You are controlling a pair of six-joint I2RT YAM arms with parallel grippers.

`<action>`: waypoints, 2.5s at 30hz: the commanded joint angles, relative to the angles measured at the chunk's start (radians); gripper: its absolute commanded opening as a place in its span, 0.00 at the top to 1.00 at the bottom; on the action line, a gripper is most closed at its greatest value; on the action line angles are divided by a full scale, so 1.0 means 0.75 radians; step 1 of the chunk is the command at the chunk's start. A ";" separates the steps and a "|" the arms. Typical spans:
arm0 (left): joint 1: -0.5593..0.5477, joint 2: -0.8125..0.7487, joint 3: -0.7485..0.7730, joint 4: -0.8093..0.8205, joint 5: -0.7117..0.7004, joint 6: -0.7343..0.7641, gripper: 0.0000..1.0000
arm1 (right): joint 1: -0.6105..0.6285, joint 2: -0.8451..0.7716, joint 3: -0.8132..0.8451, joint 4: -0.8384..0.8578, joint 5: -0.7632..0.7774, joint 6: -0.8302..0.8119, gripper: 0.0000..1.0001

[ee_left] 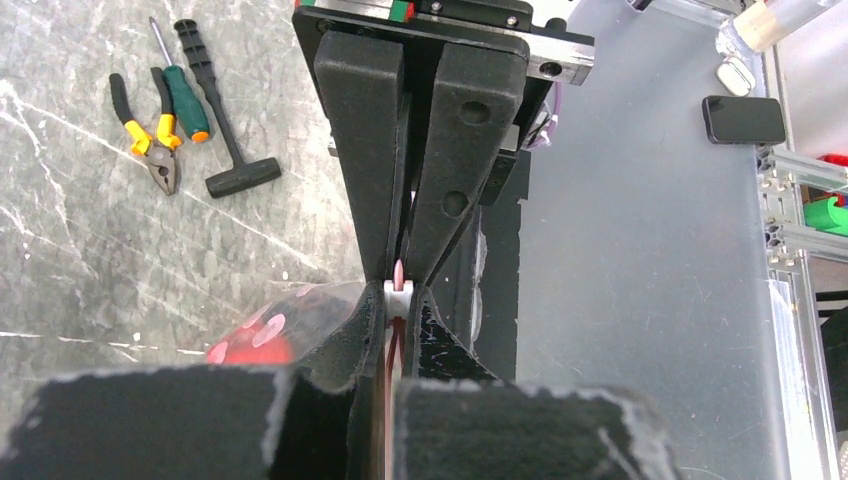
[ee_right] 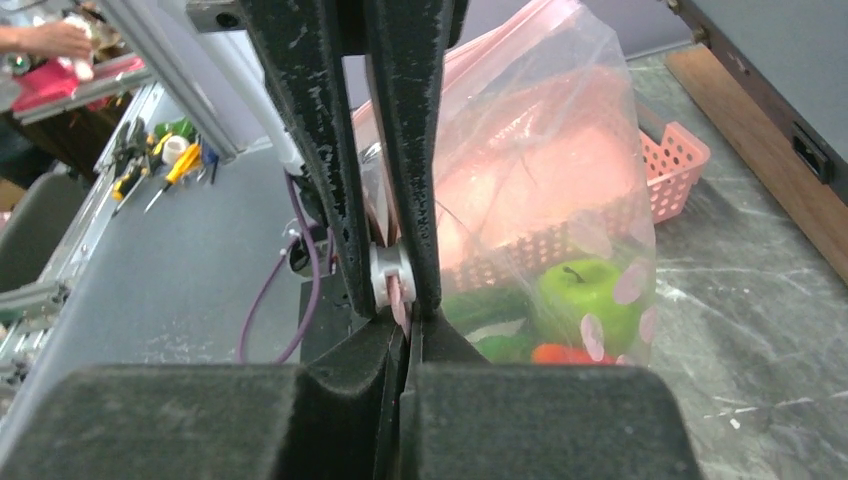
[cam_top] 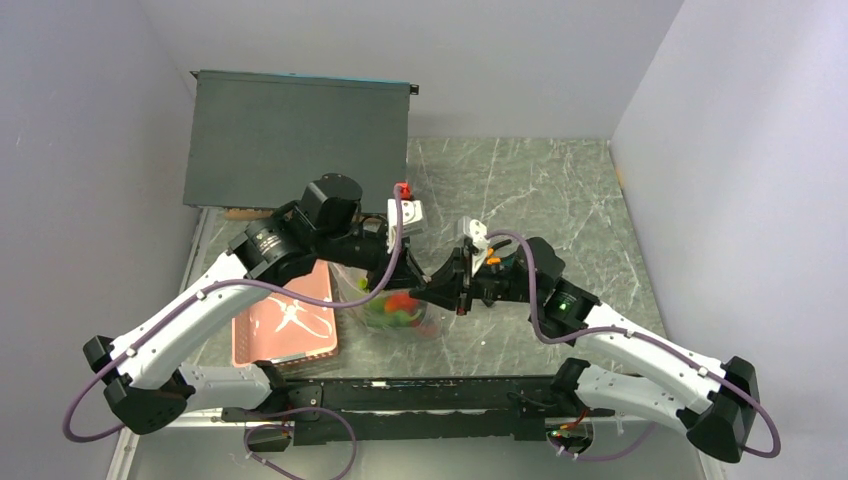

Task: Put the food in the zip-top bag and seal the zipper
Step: Zip the zipper food storage bag at the center of the board.

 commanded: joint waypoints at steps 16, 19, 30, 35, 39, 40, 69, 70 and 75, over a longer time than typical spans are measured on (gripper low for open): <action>0.121 -0.215 -0.296 0.098 -0.002 -0.138 1.00 | 0.007 -0.280 -0.275 0.401 0.475 0.541 1.00; 0.120 -0.230 -0.283 0.094 0.015 -0.154 1.00 | 0.000 -0.285 -0.262 0.363 0.427 0.499 1.00; 0.121 -0.106 -0.117 0.057 0.254 -0.093 1.00 | 0.003 -0.064 0.099 -0.149 -0.093 0.005 0.73; 0.122 -0.056 -0.052 -0.019 0.317 -0.026 1.00 | 0.000 -0.052 0.126 -0.147 -0.174 -0.039 0.87; 0.121 -0.013 -0.007 -0.082 0.315 0.002 1.00 | 0.001 -0.031 0.161 -0.144 -0.222 -0.064 0.89; 0.121 -0.002 0.000 -0.093 0.316 0.007 1.00 | 0.000 -0.023 0.171 -0.149 -0.232 -0.068 0.90; 0.122 0.089 0.096 -0.226 0.324 0.095 1.00 | 0.002 0.114 0.328 -0.336 -0.193 -0.115 0.72; 0.120 0.089 0.096 -0.227 0.331 0.098 1.00 | 0.002 0.118 0.330 -0.332 -0.199 -0.113 0.78; 0.121 0.083 0.081 -0.218 0.347 0.100 1.00 | 0.003 0.121 0.312 -0.283 -0.138 -0.065 1.00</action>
